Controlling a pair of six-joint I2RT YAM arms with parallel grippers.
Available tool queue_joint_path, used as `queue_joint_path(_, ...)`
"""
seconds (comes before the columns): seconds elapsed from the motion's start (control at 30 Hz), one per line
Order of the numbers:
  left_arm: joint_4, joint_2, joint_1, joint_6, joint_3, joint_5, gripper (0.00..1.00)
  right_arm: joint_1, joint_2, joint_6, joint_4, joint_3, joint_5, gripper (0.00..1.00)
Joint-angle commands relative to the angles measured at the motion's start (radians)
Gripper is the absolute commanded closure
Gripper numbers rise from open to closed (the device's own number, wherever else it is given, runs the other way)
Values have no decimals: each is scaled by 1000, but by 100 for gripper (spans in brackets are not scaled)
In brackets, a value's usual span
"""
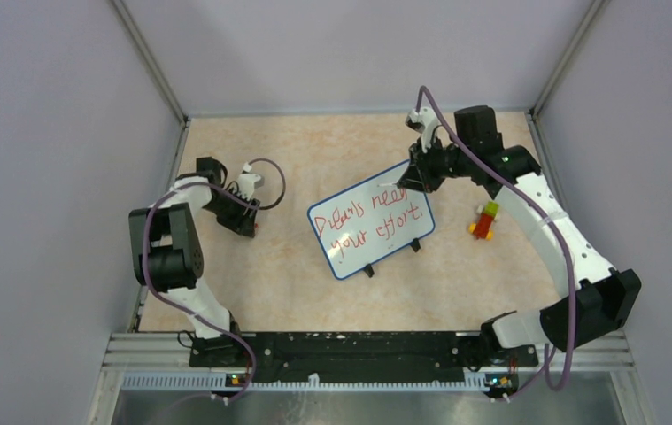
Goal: Write a sentence on the whiteboard
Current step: Pick up the pen cap from the center of the board.
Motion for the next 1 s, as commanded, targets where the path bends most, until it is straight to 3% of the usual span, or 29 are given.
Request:
queue_joint_path(0.0, 76, 50, -40, -28, -23, -58, 44, -16, -8, 5, 10, 53, -4, 100)
queue_joint_path(0.2, 125, 58, -102, -47, -68, -124, 54, -17, -3, 4, 5, 59, 2, 100)
queue_joint_path(0.37, 106, 44, -109, -59, -67, -125, 76, -17, 1, 5, 6, 64, 12, 100)
queue_joint_path(0.53, 20, -24, -107, -66, -2, -13, 99, -17, 8, 9, 4, 65, -2, 100)
queue_joint_path(0.7, -122, -93, -105, -58, 146, 104, 100, -17, 7, 11, 5, 73, -22, 100)
queue_joint_path(0.87, -253, -174, -99, -62, 419, 267, 100, -18, 17, 30, 5, 92, -11, 100)
queue_joint_path(0.97, -310, -209, -147, -38, 521, 335, 100, -19, 29, 42, -13, 107, -47, 100)
